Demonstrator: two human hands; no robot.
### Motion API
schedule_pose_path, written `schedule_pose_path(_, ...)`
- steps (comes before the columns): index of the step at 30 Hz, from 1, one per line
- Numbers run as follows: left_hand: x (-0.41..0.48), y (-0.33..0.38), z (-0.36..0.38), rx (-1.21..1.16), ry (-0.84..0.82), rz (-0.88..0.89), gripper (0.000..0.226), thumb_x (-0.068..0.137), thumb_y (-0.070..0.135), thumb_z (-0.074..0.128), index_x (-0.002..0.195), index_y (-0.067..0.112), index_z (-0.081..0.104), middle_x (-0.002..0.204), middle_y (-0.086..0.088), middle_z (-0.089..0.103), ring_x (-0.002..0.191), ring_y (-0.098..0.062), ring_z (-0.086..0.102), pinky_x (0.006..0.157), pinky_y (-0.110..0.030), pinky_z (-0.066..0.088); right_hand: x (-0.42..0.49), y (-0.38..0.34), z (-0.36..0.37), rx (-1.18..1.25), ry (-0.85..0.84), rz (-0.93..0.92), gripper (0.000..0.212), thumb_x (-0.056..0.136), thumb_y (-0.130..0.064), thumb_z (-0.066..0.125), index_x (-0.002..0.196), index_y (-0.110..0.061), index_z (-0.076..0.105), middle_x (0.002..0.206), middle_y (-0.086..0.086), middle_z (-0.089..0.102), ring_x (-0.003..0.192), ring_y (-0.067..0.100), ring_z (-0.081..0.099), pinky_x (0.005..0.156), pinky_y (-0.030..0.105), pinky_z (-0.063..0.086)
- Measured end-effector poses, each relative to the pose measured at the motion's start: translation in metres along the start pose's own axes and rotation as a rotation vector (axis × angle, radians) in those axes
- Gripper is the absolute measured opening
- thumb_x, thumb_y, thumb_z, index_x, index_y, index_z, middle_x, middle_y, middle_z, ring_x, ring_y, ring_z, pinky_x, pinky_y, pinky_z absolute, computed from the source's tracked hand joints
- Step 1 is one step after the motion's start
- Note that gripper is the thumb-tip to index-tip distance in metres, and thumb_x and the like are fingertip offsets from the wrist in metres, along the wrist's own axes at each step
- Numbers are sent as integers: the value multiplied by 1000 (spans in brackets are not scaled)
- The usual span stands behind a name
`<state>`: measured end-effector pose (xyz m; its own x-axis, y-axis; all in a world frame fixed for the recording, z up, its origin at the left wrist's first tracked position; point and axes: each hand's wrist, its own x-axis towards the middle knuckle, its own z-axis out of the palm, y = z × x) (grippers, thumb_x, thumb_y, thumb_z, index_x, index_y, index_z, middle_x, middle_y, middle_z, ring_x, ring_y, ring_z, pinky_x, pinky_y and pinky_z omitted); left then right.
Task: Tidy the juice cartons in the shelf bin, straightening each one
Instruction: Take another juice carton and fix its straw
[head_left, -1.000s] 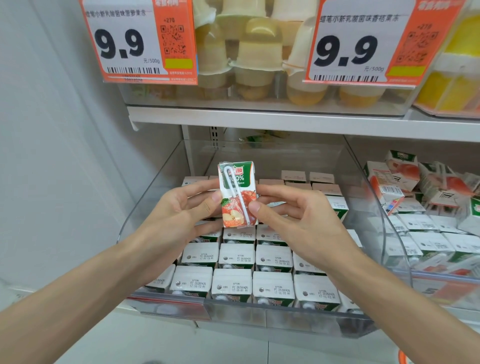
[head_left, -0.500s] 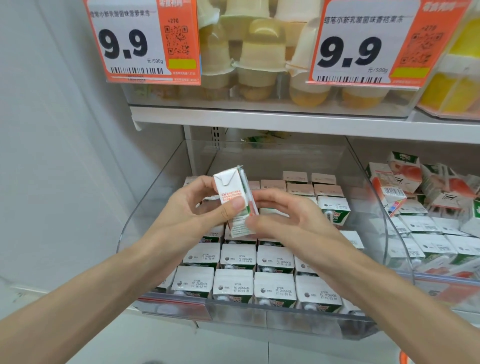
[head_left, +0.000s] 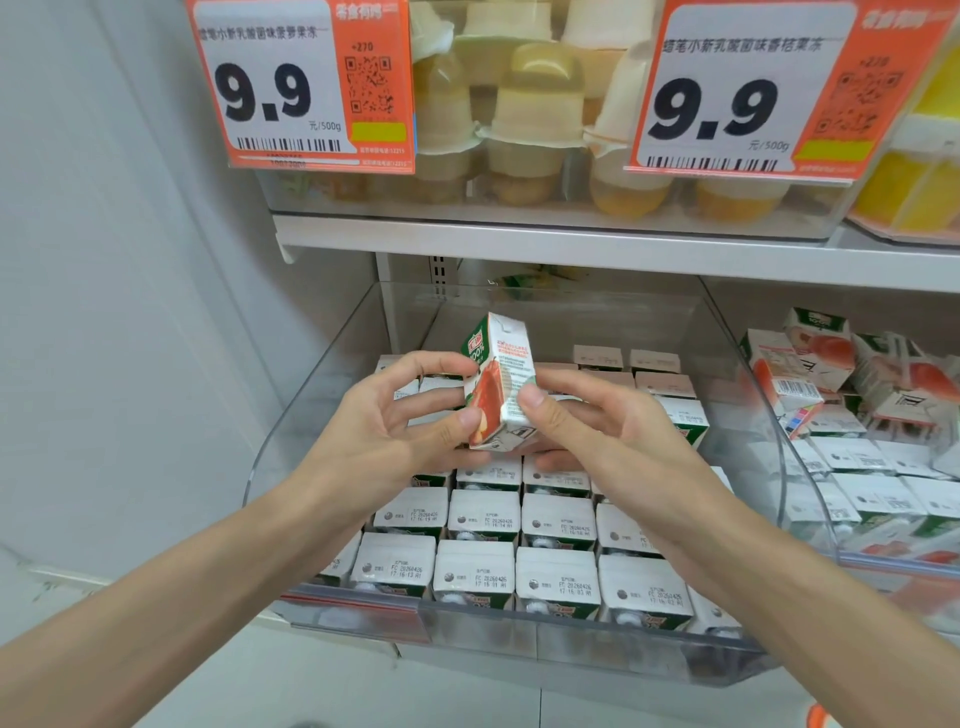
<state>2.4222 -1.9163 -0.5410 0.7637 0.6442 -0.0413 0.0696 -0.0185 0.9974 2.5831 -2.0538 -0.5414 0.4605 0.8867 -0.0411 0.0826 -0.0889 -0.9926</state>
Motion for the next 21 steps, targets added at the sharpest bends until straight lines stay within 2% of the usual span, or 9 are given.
schedule_pose_path(3, 0, 1, 1, -5, -5, -8, 38, 91, 17, 74, 128, 25, 67, 120, -6, 79, 98, -32, 80, 86, -28, 64, 0, 0, 1, -7, 0, 7, 40, 99, -50, 63, 134, -32, 69, 108, -9, 82, 102, 9, 77, 96, 31, 59)
schedule_pose_path(7, -1, -2, -1, -18, -40, -4, 42, 90, 23, 73, 132, 28, 65, 120, -9, 79, 105, -29, 78, 87, -33, 64, 0, -2, 1, 22, 2, 43, 35, 108, -43, 51, 124, -26, 77, 104, -2, 82, 98, 16, 78, 94, 34, 60)
schedule_pose_path(10, -1, -1, 0, -17, -76, -9, 41, 95, 29, 68, 136, 34, 62, 120, -9, 79, 110, -26, 75, 85, -30, 63, 2, -4, 1, 35, 16, 65, 32, 109, -38, 53, 119, -21, 79, 100, 2, 83, 94, 17, 79, 92, 35, 60)
schedule_pose_path(14, -2, -1, 5, -29, -118, -21, 38, 102, 36, 56, 139, 41, 61, 116, -8, 79, 104, -26, 77, 87, -34, 63, 0, -7, 1, 93, 30, 87, 39, 102, -46, 58, 107, -15, 82, 94, 7, 83, 89, 22, 80, 89, 34, 61)
schedule_pose_path(18, -1, -1, 8, -55, -130, -43, 41, 99, 43, 54, 140, 44, 61, 114, -5, 79, 99, -26, 77, 88, -39, 62, -1, -8, 0, 114, 17, 99, 43, 101, -51, 58, 104, -15, 82, 93, 7, 82, 88, 23, 81, 80, 28, 61)
schedule_pose_path(21, -2, -1, 7, -47, -116, -17, 49, 96, 41, 58, 145, 46, 53, 118, -5, 79, 105, -26, 77, 92, -38, 60, 0, -6, -1, 96, -2, 88, 40, 102, -48, 57, 110, -17, 82, 99, 4, 83, 94, 19, 80, 88, 31, 60)
